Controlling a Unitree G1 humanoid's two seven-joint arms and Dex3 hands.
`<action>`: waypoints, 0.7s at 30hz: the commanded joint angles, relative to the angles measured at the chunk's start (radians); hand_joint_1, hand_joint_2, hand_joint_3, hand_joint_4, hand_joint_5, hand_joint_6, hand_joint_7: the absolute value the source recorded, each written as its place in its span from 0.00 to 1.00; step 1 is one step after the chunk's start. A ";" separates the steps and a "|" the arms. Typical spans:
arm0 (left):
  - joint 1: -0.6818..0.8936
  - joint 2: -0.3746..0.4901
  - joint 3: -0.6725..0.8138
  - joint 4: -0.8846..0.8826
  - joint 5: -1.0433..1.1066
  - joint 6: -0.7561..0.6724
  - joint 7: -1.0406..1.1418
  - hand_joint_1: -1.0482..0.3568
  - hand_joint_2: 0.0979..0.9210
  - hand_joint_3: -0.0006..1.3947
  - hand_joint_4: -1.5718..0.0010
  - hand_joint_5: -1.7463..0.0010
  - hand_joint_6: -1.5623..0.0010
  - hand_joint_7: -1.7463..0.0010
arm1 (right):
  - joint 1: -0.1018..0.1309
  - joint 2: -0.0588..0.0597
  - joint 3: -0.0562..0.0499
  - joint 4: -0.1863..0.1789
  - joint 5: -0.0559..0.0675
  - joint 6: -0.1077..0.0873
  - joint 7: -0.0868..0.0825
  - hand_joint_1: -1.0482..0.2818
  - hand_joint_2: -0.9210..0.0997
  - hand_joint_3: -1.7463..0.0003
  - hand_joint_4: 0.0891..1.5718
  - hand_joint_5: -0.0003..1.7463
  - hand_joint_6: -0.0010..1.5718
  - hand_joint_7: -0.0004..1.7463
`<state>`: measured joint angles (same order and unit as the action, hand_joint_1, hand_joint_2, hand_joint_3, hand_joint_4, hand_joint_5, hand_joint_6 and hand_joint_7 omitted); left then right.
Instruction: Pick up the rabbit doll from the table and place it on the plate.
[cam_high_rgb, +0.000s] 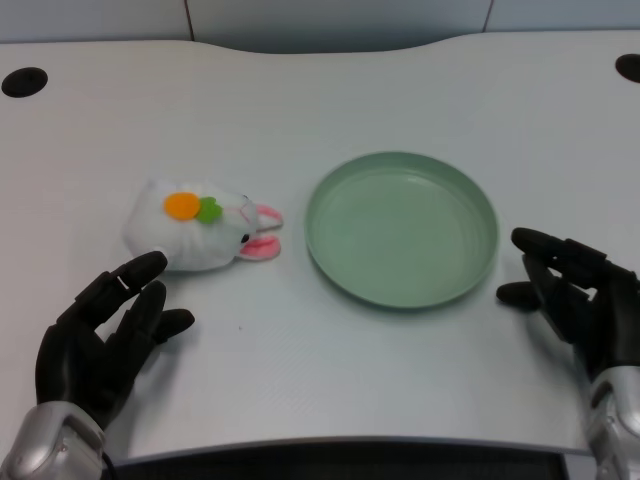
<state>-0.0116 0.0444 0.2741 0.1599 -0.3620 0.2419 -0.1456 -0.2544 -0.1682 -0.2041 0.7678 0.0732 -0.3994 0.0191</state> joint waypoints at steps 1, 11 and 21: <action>0.003 0.006 -0.004 -0.001 0.007 0.007 0.006 0.46 1.00 0.17 0.73 0.21 0.61 0.63 | -0.007 0.002 -0.003 0.010 0.006 -0.004 0.003 0.48 0.00 0.91 0.54 0.49 0.66 0.00; -0.003 0.012 -0.003 0.008 0.002 0.010 -0.005 0.46 1.00 0.19 0.73 0.20 0.62 0.63 | -0.011 0.001 -0.003 0.017 0.006 -0.009 0.005 0.49 0.00 0.90 0.53 0.49 0.66 0.00; -0.002 0.004 0.001 0.008 -0.001 0.004 0.002 0.46 1.00 0.16 0.72 0.20 0.62 0.62 | -0.009 0.003 -0.002 0.011 0.008 -0.008 0.004 0.50 0.00 0.90 0.54 0.49 0.66 0.00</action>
<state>-0.0132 0.0457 0.2734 0.1614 -0.3612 0.2424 -0.1472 -0.2590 -0.1682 -0.2039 0.7790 0.0745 -0.4051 0.0174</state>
